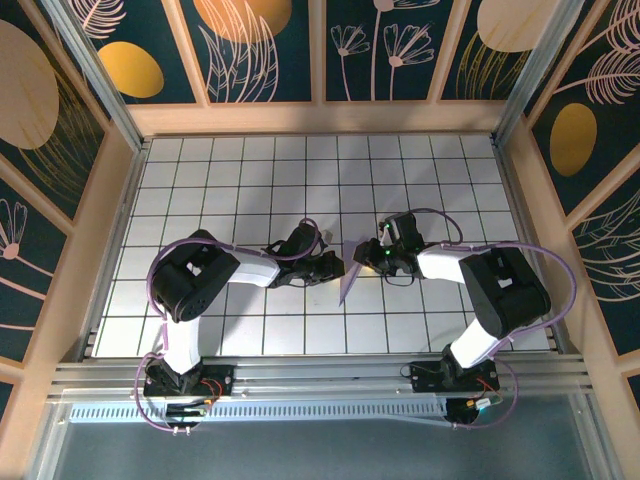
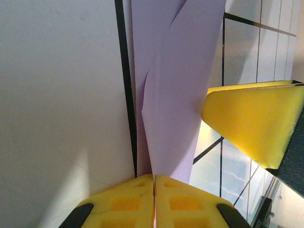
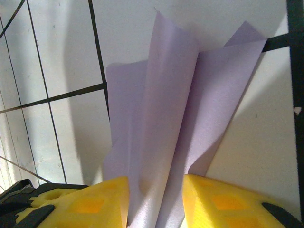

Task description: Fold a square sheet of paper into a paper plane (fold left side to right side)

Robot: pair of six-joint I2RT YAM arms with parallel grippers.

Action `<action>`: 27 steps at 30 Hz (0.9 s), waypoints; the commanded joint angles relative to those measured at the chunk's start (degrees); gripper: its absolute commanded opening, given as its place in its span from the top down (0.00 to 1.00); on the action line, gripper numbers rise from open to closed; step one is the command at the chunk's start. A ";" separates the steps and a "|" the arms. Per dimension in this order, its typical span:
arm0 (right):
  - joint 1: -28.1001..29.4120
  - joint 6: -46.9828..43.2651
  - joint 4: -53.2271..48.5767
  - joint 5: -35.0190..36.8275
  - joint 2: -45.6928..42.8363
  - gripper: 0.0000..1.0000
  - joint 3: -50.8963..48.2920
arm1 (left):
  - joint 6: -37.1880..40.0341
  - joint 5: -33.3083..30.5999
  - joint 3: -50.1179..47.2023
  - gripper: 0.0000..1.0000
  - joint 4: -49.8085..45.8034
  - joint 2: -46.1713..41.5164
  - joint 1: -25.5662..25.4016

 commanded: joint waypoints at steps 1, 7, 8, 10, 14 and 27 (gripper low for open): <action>1.06 -1.50 -2.89 3.81 2.81 0.63 -0.06 | 1.16 -0.72 1.18 0.92 -2.15 0.75 0.40; 1.09 -1.44 -2.77 3.73 2.99 0.63 0.01 | 1.10 -0.32 0.79 0.92 -1.96 0.92 0.37; 1.17 -1.39 -2.70 3.69 3.00 0.63 0.12 | 0.93 -0.26 0.57 0.92 -1.72 0.87 0.37; 1.13 -1.30 -2.60 3.63 3.10 0.63 0.16 | 0.61 0.02 0.09 0.92 -1.06 0.75 0.37; 1.25 -1.36 -2.71 3.55 3.21 0.64 0.27 | 0.19 0.75 -0.38 0.93 -0.23 0.41 0.22; 1.36 -1.38 -2.78 3.44 3.50 0.63 0.53 | 0.26 0.92 -0.84 0.94 0.24 -0.48 -0.51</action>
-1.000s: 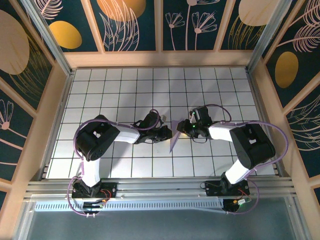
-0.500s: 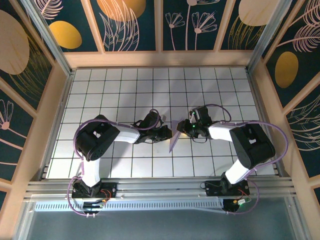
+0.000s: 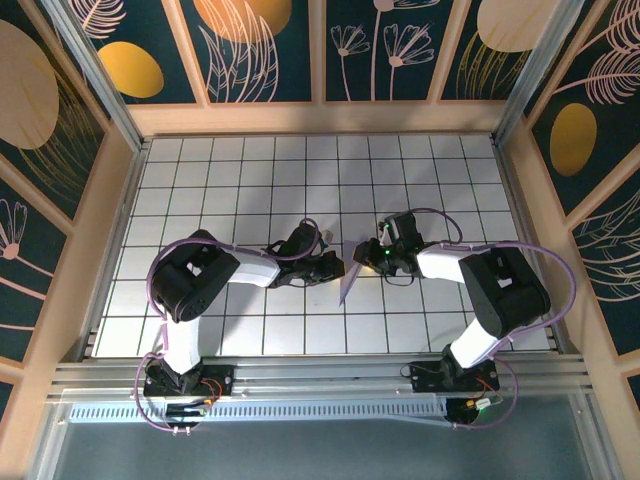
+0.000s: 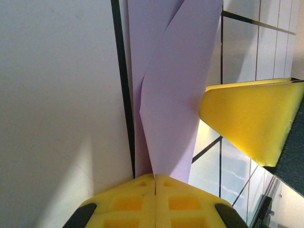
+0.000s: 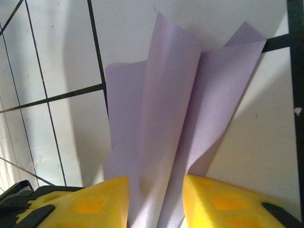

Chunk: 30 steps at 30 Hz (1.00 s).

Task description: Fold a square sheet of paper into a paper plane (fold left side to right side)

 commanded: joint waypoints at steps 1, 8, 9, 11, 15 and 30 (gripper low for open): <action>1.22 -1.40 -2.09 3.27 3.36 0.63 0.08 | 0.07 0.49 -0.81 0.94 -0.01 -0.47 -0.40; 1.23 -1.56 -2.32 3.16 3.34 0.63 0.38 | 0.33 -0.53 -0.56 0.94 -1.38 -0.38 -0.38; 1.23 -1.58 -2.29 3.18 3.33 0.63 0.43 | 0.50 -0.71 -0.47 0.94 -1.63 -0.29 -0.40; 1.25 -1.66 -2.40 3.18 3.14 0.63 0.43 | 0.54 -0.96 -0.34 0.94 -2.08 -0.04 -0.35; 1.27 -1.58 -2.29 2.75 2.71 0.63 0.69 | 0.57 -0.91 -0.28 0.94 -2.41 0.05 -0.40; 1.23 -1.21 -2.60 2.70 1.19 0.63 0.87 | 1.30 -1.97 0.88 0.94 -5.11 0.94 -1.15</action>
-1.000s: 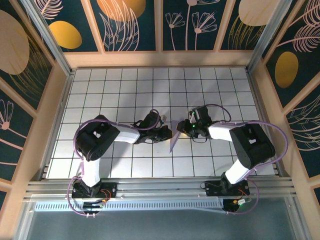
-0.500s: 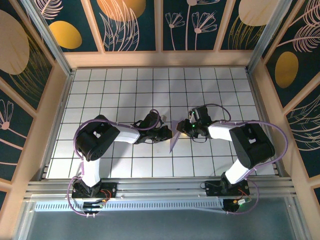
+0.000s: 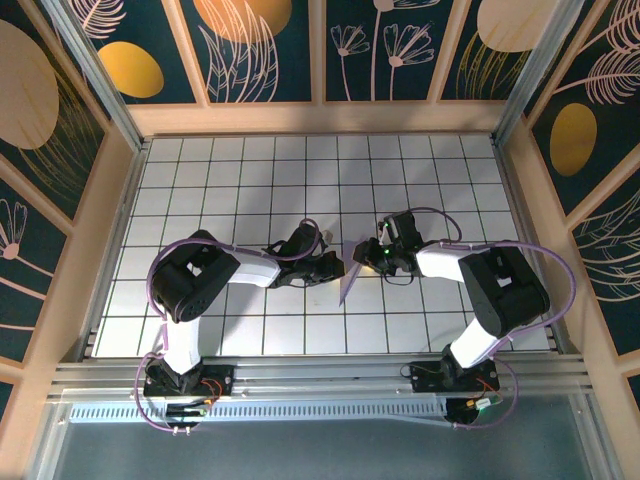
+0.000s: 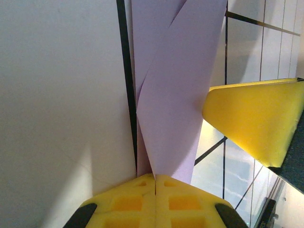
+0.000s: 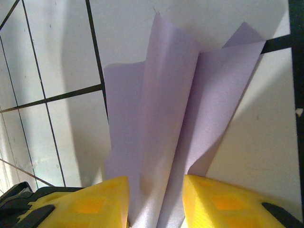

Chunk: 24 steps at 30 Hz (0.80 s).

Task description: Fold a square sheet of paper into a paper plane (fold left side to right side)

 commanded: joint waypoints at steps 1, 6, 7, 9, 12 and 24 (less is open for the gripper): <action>1.07 -1.19 -1.53 2.55 0.99 0.63 0.23 | 1.32 -0.85 0.74 0.94 -4.14 1.01 -0.76; 1.15 -1.05 -1.68 2.85 0.69 0.64 -0.01 | 1.60 -1.63 1.17 0.94 -5.22 1.21 -0.97; 1.14 -1.06 -1.73 3.02 0.56 0.63 -0.05 | 1.57 -1.77 1.30 0.94 -5.47 1.28 -0.96; 1.15 -1.12 -1.69 3.24 0.32 0.63 -0.17 | 1.59 -1.90 1.51 0.94 -5.93 1.47 -0.97; 1.10 -1.05 -1.71 3.50 -0.10 0.63 -0.32 | 1.63 -2.26 1.84 0.94 -6.69 1.74 -1.06; 1.08 -0.78 -1.90 4.63 -1.80 0.63 -1.15 | 1.47 -2.70 2.32 0.95 -7.97 2.42 -1.24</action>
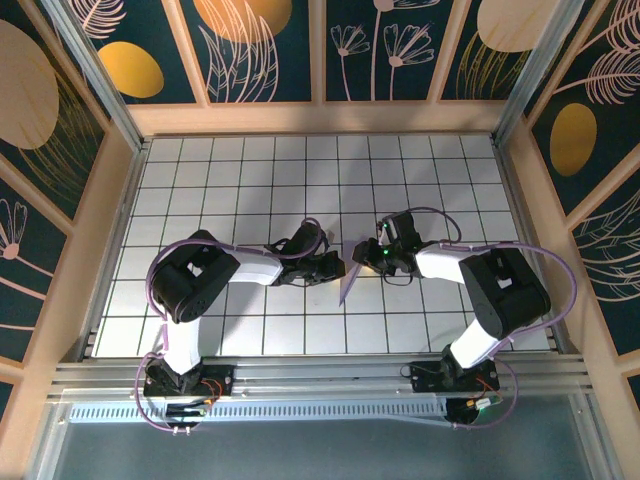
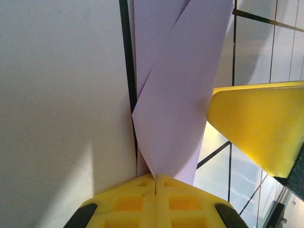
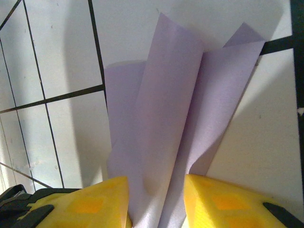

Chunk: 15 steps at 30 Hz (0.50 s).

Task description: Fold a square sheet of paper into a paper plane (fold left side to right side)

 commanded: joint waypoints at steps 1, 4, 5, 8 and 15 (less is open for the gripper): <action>0.41 -0.82 -1.98 3.21 -1.34 0.63 -1.00 | 0.93 -1.17 0.39 0.95 -3.83 2.51 -0.60; 0.38 -0.84 -2.55 3.84 -2.24 0.63 -0.90 | 0.84 -1.26 0.45 0.95 -4.05 2.59 -0.59; 0.38 -0.91 -2.91 4.10 -2.65 0.63 -0.83 | 0.84 -1.26 0.49 0.95 -4.10 2.66 -0.60; 0.13 -1.32 -4.11 4.88 -4.07 0.63 -0.52 | 0.77 -1.39 0.42 0.95 -4.29 2.70 -0.65; 0.70 -1.93 -4.90 2.94 -4.66 0.75 1.73 | 0.76 -1.61 0.47 0.95 -4.51 2.61 -0.62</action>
